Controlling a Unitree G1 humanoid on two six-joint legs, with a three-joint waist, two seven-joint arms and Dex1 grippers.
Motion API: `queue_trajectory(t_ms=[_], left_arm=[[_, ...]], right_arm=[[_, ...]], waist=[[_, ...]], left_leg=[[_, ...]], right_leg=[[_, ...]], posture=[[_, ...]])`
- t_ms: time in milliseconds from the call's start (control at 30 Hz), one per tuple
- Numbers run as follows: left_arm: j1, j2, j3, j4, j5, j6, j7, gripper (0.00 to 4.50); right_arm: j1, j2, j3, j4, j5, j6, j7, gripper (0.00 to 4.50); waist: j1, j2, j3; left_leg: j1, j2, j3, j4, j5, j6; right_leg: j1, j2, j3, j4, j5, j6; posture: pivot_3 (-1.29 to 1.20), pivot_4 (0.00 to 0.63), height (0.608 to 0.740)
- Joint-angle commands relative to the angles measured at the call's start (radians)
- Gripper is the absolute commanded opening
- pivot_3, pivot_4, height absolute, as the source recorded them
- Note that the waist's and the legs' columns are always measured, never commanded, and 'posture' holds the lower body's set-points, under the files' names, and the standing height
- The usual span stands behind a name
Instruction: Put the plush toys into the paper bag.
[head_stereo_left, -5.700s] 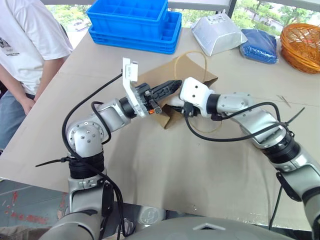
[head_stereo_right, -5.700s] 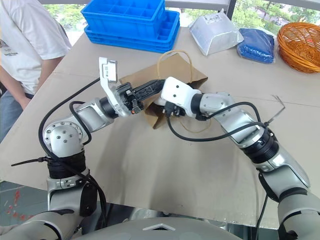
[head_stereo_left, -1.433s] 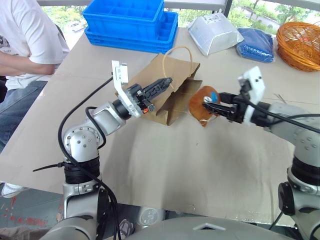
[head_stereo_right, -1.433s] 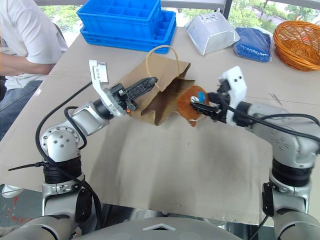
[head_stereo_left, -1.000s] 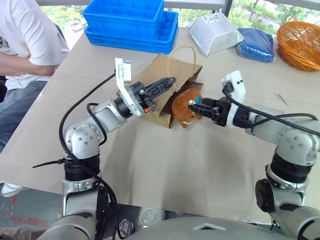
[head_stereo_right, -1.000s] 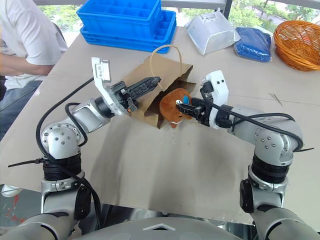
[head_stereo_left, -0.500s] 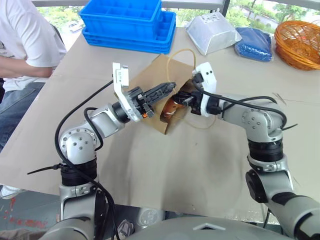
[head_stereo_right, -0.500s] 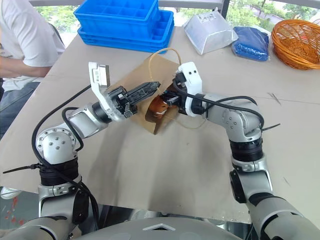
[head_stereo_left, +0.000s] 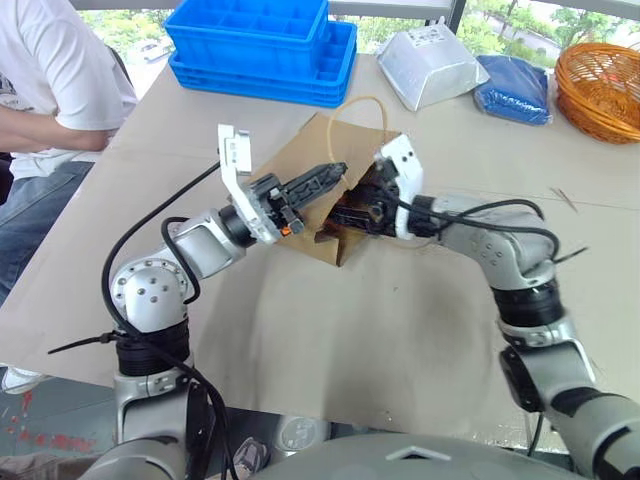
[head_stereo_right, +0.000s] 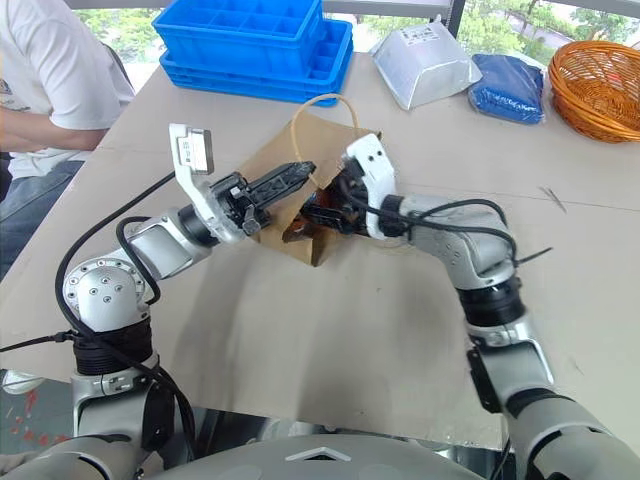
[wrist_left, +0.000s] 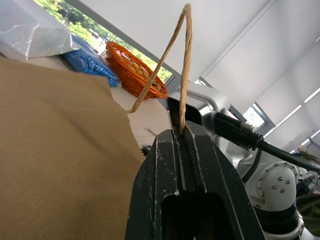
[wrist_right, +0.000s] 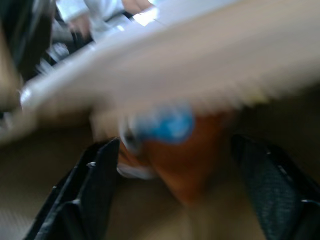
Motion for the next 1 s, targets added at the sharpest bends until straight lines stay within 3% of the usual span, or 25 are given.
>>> queue_trajectory(t_ms=[33,133,233,400,567,733,933,1000], left_arm=[[0.001,0.003,0.019,-0.027,-0.018,-0.019,0.0,0.0],[0.0,-0.003,0.014,-0.034,-0.015,-0.025,0.007,0.0],[-0.001,-0.001,0.015,-0.034,-0.015,-0.027,0.005,0.0],[0.007,0.015,0.009,-0.038,0.005,-0.03,-0.015,0.0],[-0.01,0.053,-0.031,-0.06,0.069,-0.05,-0.075,0.0],[-0.019,0.076,-0.051,-0.064,0.117,-0.069,-0.123,0.0],[-0.029,0.09,-0.077,-0.063,0.18,-0.091,-0.177,0.0],[-0.035,0.086,-0.077,-0.063,0.184,-0.094,-0.178,0.0]], right_arm=[[-0.009,-0.036,0.005,-0.095,-0.025,-0.074,0.028,3.24],[0.019,-0.069,0.05,-0.133,-0.066,-0.097,0.031,3.24],[0.052,-0.094,0.008,-0.186,-0.046,-0.077,0.024,3.24],[0.097,-0.134,-0.161,-0.308,0.037,0.023,-0.042,3.24],[0.224,-0.237,-0.437,-0.494,0.142,0.346,-0.149,3.24],[0.265,-0.15,-0.562,-0.521,0.19,0.574,-0.205,3.24],[0.259,0.011,-0.635,-0.447,0.353,0.617,-0.242,3.24],[0.276,0.013,-0.609,-0.425,0.374,0.617,-0.268,2.72]], waist=[[-0.004,0.0,0.0],[-0.005,0.0,0.0],[0.001,0.0,0.0],[0.008,0.0,0.0],[0.022,0.0,0.0],[0.016,0.001,0.001],[0.016,0.001,0.001],[0.019,0.001,0.001]], left_leg=[[0.0,0.0,0.0,0.0,0.0,0.0],[0.001,0.001,0.0,0.0,0.0,-0.001],[0.001,0.001,0.0,-0.001,0.001,-0.001],[0.0,0.0,0.0,0.0,0.0,-0.001],[-0.001,0.0,-0.001,-0.001,0.0,-0.001],[0.001,0.001,0.0,-0.001,0.001,-0.001],[0.0,0.001,0.0,-0.002,0.001,-0.001],[0.0,0.0,0.0,-0.002,0.001,-0.001]], right_leg=[[0.0,0.0,0.0,0.0,0.0,0.0],[0.0,0.001,0.0,0.001,0.0,0.0],[0.0,0.001,0.0,0.001,0.0,0.0],[0.0,0.0,0.0,-0.001,0.0,0.0],[0.0,0.0,-0.001,-0.001,0.0,0.0],[0.0,0.0,-0.001,0.0,0.0,-0.001],[0.0,0.001,-0.001,0.0,0.0,-0.001],[0.0,0.001,-0.001,-0.001,0.0,0.0]], posture=[[0.0,0.15,0.74],[0.0,0.15,0.74],[0.0,0.15,0.74],[0.0,0.15,0.74],[0.0,0.15,0.74],[0.0,0.15,0.74],[0.0,0.15,0.74],[0.0,0.15,0.74]])
